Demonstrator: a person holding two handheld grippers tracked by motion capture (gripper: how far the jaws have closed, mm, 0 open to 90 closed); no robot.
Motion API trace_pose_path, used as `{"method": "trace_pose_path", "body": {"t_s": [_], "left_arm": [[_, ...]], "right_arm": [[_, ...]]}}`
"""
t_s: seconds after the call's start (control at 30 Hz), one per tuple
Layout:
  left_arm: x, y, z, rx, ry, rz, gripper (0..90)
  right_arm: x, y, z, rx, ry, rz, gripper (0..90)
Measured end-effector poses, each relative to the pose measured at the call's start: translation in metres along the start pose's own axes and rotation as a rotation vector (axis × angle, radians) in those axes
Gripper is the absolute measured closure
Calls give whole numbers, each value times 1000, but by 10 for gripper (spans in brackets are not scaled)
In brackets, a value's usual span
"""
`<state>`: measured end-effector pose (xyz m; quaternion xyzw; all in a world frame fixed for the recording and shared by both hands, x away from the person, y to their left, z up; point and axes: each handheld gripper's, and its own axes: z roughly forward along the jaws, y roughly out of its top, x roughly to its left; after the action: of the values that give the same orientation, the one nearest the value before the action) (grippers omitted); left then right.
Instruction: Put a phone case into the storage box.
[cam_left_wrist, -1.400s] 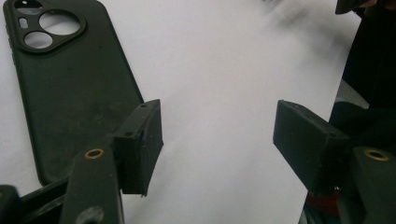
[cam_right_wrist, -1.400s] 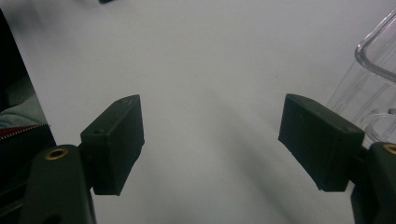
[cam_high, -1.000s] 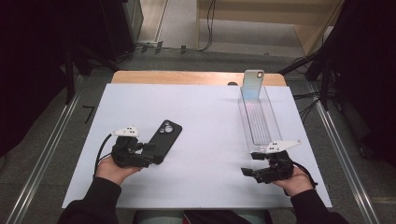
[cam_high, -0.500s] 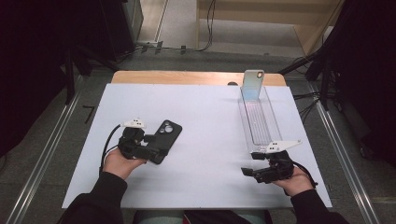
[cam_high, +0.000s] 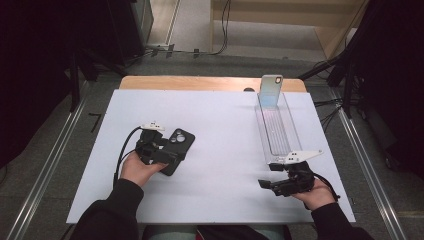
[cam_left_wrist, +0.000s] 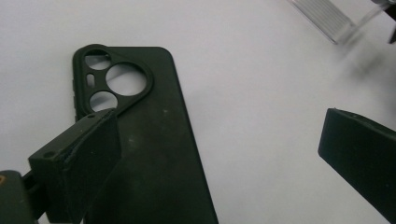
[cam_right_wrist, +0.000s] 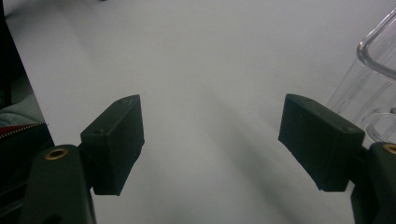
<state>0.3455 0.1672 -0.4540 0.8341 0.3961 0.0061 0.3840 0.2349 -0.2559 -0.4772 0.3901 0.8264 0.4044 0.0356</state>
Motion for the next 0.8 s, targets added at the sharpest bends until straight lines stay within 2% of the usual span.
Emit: {"method": "trace_pose_path", "body": {"t_s": [0.07,0.17,0.3,0.53,0.63,0.67,0.8], "left_arm": [[1,1,3,-13,11,-7,0],[2,3,6,-5,31,0,0],[3,6,12,-6,74,0,0],[7,9,16,-18,103,-7,0],[7,7,18,-5,127,-1,0],[8,6,19,-1,117,-8,0],[9,3,22,13,134,2,0]], "right_arm": [[0,0,0,0,0,0,204],[0,0,0,1,0,1,205],[0,0,0,3,0,3,204],[0,0,0,0,2,4,204],[0,0,0,2,4,6,205],[0,0,0,1,4,6,204],[0,0,0,1,5,5,204]]}}
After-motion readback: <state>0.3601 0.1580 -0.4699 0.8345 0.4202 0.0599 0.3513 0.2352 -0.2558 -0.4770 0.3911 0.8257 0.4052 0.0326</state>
